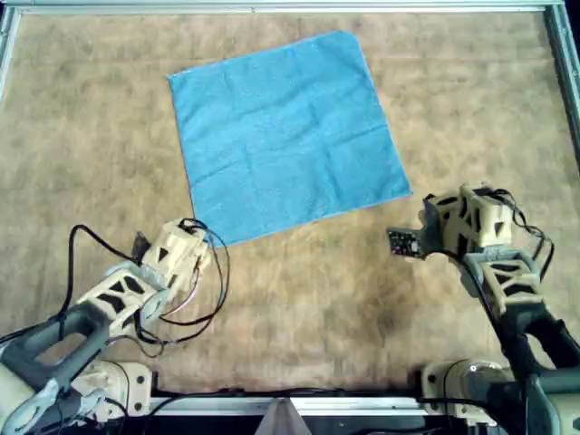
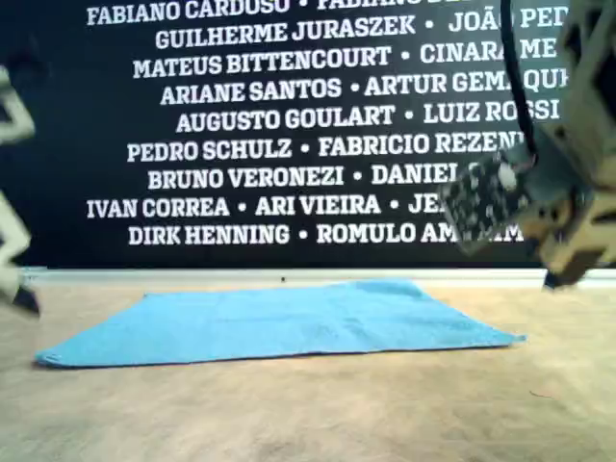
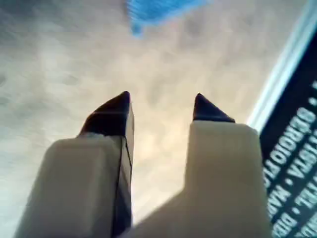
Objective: Fold a cloth
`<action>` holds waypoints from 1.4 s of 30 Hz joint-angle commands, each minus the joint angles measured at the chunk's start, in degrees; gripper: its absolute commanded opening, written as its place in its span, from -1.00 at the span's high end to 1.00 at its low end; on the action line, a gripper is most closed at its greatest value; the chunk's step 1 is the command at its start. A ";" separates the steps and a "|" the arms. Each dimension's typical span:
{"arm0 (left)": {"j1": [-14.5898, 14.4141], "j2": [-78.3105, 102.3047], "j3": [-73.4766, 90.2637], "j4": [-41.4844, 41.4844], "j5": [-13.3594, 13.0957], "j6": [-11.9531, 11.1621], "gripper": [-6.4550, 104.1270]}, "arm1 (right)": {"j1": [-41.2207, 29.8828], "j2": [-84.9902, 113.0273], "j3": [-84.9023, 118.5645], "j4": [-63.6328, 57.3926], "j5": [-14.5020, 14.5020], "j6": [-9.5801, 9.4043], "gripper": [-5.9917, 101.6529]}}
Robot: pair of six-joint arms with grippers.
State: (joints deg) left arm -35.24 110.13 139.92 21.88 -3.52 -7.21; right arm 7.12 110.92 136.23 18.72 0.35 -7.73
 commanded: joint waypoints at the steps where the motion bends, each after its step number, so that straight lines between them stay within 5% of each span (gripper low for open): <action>1: -0.26 -3.52 -5.89 -0.62 -0.26 -0.35 -0.58 | 0.09 -1.05 -4.31 0.00 -0.18 -0.09 -0.04; 7: 2.37 -9.84 -12.74 -0.62 0.53 -0.26 -0.58 | 0.00 -7.29 -10.28 0.00 -0.09 -0.09 -0.04; 42: 3.34 -10.46 -18.54 -1.41 -0.26 0.53 -0.57 | 1.14 -39.90 -42.45 9.40 -0.26 -0.09 -0.03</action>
State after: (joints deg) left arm -33.31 99.05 125.33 21.71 -3.52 -6.94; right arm 7.73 70.05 97.47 26.89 0.35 -7.73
